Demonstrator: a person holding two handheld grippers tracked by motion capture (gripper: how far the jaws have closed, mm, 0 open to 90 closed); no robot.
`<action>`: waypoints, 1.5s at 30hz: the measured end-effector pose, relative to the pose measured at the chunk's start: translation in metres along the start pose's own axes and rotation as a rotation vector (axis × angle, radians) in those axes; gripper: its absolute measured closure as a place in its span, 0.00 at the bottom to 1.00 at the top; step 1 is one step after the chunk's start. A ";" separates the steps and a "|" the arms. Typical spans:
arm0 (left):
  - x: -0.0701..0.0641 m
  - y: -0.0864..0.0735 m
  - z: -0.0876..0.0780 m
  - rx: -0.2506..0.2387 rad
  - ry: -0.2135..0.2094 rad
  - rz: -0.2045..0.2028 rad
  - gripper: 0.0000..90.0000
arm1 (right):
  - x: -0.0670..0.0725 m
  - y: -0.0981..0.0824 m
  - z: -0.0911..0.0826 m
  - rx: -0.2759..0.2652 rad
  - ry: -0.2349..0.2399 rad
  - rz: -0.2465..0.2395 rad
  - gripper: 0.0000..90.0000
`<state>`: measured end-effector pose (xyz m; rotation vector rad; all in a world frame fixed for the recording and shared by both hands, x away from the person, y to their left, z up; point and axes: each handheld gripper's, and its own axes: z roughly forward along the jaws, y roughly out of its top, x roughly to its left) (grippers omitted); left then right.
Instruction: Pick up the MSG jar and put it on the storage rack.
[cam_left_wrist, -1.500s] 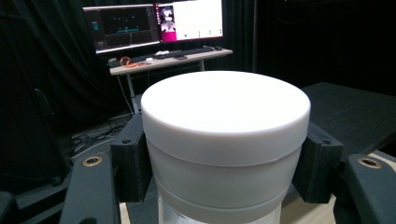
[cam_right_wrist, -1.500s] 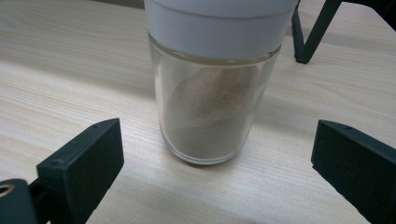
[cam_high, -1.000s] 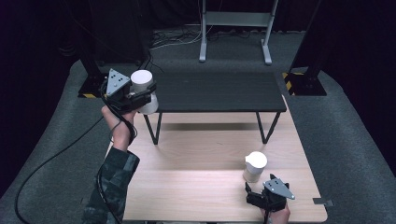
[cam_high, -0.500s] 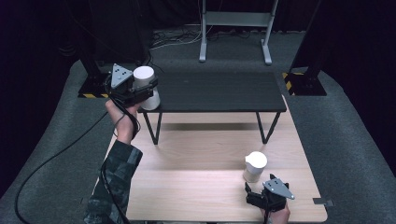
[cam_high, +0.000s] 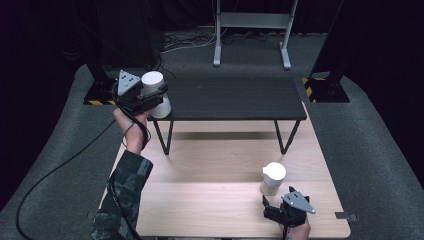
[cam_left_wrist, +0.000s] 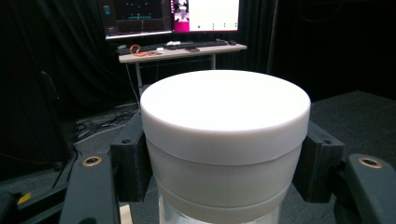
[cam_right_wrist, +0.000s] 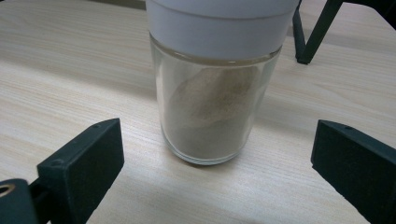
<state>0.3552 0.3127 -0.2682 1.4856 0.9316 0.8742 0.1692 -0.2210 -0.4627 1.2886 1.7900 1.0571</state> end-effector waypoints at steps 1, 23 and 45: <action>0.000 0.000 0.000 0.002 -0.001 0.001 0.38 | 0.000 0.000 0.000 0.001 0.001 0.000 0.02; -0.004 0.007 0.000 0.044 0.015 0.039 0.34 | 0.000 0.000 0.000 -0.001 -0.002 -0.001 0.02; -0.027 0.017 -0.037 0.195 0.062 0.139 0.00 | -0.001 0.001 0.000 0.005 0.001 0.004 0.02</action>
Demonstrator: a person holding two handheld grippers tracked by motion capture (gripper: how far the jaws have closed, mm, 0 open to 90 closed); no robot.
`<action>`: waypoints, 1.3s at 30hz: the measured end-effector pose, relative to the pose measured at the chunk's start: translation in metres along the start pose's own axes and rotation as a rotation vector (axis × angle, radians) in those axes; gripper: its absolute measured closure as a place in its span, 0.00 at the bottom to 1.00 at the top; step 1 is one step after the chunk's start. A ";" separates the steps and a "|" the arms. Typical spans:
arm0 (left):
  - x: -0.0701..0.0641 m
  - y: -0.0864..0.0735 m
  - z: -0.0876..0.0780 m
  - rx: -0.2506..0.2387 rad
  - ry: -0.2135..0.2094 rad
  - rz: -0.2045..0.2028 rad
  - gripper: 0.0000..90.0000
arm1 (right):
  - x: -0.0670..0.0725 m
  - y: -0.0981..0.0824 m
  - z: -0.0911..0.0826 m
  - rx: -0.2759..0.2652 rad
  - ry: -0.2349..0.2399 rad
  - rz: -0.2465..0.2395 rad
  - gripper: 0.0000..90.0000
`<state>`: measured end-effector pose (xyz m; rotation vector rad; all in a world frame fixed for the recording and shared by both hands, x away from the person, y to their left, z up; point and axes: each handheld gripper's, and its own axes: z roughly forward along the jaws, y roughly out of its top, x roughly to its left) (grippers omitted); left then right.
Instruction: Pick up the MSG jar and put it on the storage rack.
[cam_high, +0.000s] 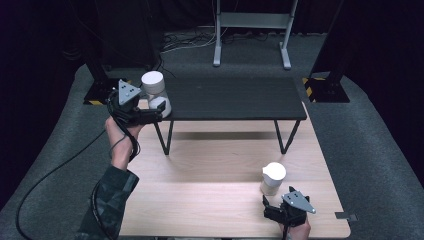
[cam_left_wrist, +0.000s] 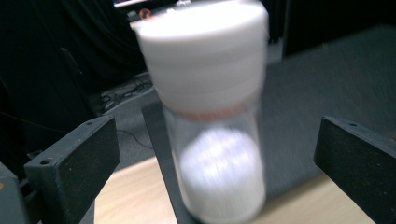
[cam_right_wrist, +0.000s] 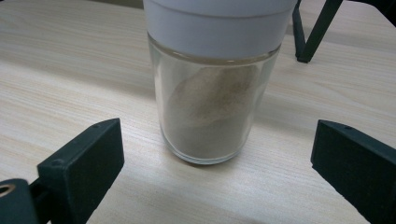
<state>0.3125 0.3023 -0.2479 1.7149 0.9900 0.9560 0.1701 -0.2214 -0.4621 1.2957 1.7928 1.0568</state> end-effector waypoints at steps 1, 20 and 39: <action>-0.002 -0.003 -0.002 0.010 -0.002 0.007 0.00 | 0.000 0.000 0.000 0.000 0.000 0.000 0.02; -0.023 -0.127 -0.002 0.151 -0.119 -0.066 0.00 | 0.000 0.002 0.001 0.010 -0.001 -0.003 0.02; -0.059 -0.191 0.016 0.376 -0.172 -0.120 0.00 | 0.002 0.002 0.001 0.012 -0.008 -0.006 0.02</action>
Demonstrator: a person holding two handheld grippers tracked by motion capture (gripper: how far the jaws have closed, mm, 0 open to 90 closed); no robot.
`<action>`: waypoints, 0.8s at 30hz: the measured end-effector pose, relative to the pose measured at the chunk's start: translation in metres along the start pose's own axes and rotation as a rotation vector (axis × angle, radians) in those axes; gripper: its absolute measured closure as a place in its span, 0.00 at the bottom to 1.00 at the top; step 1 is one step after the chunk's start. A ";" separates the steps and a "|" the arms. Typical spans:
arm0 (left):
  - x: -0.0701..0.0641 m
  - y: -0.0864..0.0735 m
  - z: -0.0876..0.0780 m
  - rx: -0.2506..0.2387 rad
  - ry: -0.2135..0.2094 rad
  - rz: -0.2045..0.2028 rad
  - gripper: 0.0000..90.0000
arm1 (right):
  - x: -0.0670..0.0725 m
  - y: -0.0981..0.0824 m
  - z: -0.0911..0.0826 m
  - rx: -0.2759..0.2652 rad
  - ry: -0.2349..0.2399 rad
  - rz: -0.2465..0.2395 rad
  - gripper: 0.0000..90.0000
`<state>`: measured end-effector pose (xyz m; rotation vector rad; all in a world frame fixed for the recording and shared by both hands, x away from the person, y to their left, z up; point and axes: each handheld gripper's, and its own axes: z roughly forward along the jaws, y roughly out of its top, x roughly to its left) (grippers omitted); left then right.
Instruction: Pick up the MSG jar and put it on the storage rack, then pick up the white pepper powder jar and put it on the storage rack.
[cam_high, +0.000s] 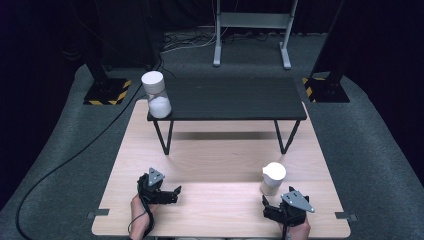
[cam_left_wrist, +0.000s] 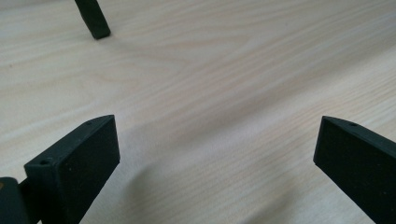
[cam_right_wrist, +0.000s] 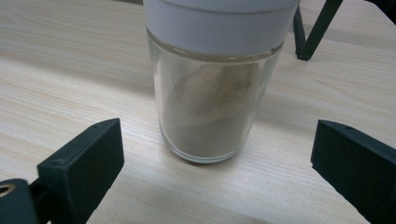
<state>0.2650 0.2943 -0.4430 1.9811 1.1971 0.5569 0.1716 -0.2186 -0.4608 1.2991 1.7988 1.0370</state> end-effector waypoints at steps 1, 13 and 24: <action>-0.002 0.000 0.000 0.001 0.010 0.009 0.00 | 0.000 0.000 0.000 0.001 -0.001 0.000 0.02; 0.000 0.010 0.004 0.075 0.015 0.011 0.00 | 0.003 0.002 0.001 0.011 -0.009 -0.009 0.02; 0.008 0.008 0.002 0.079 -0.003 0.018 0.00 | 0.005 0.006 0.003 0.035 -0.022 -0.012 0.02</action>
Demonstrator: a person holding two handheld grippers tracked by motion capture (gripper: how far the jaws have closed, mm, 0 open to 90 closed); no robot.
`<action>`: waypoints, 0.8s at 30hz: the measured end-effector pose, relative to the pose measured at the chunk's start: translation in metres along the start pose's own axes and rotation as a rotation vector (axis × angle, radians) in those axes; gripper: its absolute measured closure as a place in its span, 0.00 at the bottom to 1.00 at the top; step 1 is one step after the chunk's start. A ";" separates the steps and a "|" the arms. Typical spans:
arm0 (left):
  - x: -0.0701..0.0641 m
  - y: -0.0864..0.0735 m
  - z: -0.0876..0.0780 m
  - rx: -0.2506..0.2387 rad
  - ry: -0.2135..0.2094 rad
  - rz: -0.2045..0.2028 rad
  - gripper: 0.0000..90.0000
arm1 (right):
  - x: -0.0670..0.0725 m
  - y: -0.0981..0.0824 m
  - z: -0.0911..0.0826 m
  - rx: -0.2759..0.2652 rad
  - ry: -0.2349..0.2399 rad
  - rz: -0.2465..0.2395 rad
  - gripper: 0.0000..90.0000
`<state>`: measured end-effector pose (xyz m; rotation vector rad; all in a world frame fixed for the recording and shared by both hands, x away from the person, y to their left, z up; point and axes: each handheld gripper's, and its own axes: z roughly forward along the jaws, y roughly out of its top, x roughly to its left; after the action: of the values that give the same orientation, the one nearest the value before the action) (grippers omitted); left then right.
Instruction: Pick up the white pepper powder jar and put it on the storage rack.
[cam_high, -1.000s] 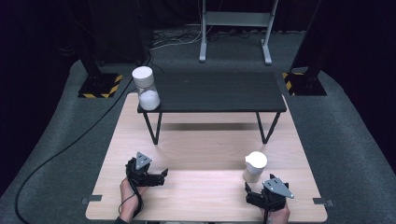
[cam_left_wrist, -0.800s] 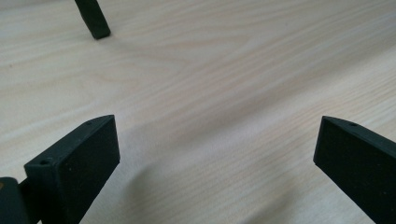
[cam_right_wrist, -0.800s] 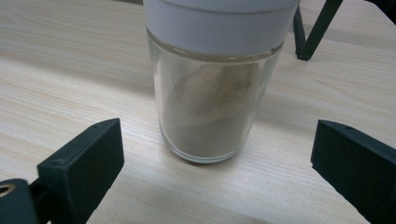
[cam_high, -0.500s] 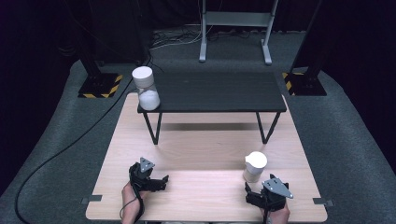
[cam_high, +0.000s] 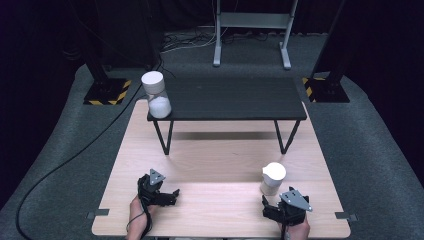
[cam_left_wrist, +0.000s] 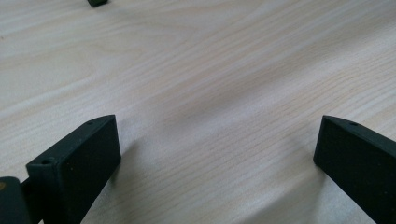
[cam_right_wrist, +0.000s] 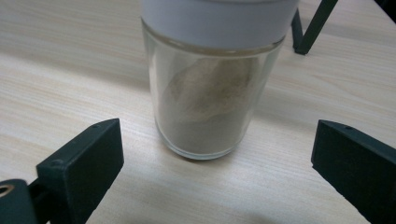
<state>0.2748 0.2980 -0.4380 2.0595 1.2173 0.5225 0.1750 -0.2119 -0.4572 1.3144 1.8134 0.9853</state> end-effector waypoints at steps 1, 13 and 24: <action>0.000 0.000 0.000 0.001 0.000 0.000 0.00 | 0.000 0.001 0.000 0.005 0.000 -0.002 0.02; 0.000 0.000 0.000 -0.001 0.001 0.002 0.01 | 0.004 0.009 0.005 0.051 -0.017 -0.020 0.01; 0.001 0.000 0.000 -0.002 -0.001 -0.001 0.01 | 0.000 0.014 0.006 0.063 0.003 0.011 0.00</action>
<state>0.2750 0.2990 -0.4382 2.0571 1.2170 0.5213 0.1866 -0.2084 -0.4481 1.3626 1.8549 0.9426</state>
